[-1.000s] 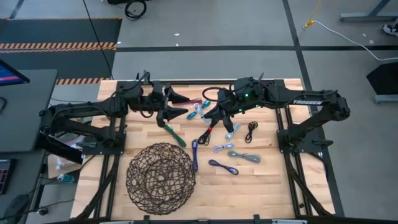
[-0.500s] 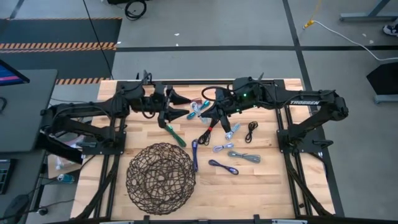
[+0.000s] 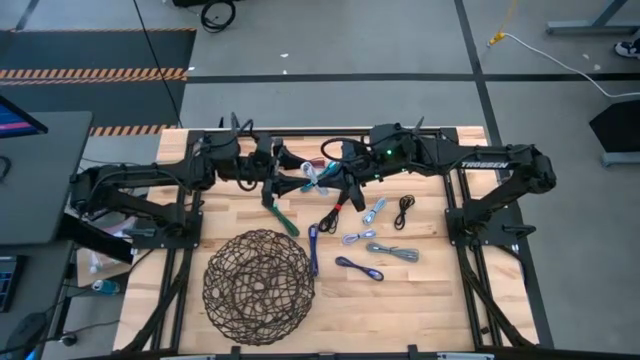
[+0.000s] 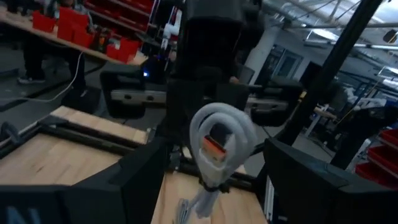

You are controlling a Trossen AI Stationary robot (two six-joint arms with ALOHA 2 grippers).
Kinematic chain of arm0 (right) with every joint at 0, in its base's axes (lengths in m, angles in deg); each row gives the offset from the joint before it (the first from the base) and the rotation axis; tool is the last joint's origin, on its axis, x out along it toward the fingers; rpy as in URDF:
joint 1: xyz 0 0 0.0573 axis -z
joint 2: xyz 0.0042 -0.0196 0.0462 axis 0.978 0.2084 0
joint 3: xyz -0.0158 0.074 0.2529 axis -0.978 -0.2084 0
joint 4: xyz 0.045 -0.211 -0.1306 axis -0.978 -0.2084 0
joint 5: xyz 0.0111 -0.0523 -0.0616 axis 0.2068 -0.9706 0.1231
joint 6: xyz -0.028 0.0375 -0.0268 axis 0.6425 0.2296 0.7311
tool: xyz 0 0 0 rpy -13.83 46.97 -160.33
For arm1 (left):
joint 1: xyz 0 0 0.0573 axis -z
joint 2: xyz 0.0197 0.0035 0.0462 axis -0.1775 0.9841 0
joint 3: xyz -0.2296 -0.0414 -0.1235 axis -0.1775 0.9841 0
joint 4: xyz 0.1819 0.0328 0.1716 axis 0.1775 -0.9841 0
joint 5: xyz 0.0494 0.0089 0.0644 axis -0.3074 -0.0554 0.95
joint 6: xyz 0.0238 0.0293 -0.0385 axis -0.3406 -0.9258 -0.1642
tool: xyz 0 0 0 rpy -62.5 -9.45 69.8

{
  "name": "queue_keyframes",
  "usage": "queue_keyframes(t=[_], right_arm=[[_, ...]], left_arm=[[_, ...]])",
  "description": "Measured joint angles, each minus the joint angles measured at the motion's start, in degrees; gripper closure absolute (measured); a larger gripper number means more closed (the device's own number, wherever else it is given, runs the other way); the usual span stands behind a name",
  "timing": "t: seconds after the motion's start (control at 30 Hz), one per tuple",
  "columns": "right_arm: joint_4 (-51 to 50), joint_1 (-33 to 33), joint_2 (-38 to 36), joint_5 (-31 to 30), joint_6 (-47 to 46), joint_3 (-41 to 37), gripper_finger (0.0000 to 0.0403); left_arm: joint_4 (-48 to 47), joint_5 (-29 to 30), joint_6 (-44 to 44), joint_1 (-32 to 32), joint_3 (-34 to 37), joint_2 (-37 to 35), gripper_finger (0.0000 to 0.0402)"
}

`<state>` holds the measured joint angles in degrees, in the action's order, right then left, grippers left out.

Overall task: Pick and place USB-C Cables
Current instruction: Put the top white charger cable into the wire basket

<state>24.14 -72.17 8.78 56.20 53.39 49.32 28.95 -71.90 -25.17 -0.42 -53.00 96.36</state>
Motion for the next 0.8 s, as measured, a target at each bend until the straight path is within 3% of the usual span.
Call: queue_keyframes(t=[0.13, 0.27, 0.4, 0.57, 0.8], right_arm=[[0.5, 0.0, 0.4, 0.0, -0.1, 0.0, 0.0403], [0.3, 0.0, 0.4, 0.0, -0.5, 0.0, 0.0403], [1.0, 0.0, 0.4, -0.1, -0.6, 0.0, 0.0403], [1.0, 0.0, 0.5, 0.0, -1.2, 0.0, 0.0403], [1.1, -0.3, 0.4, -0.3, -1.1, 0.0, 0.0378]], left_arm=[[1.5, 1.5, -1.6, -0.1, 0.0, 1.1, 0.0129], [2.9, 1.6, -1.8, -0.1, -0.1, 1.6, 0.0163], [2.9, 1.5, -1.4, 0.0, -0.1, 1.7, 0.0234], [2.1, 1.5, -0.8, -0.1, -0.1, 1.7, 0.0363], [2.2, 4.1, -0.3, 0.1, -0.1, 1.6, 0.0365]])
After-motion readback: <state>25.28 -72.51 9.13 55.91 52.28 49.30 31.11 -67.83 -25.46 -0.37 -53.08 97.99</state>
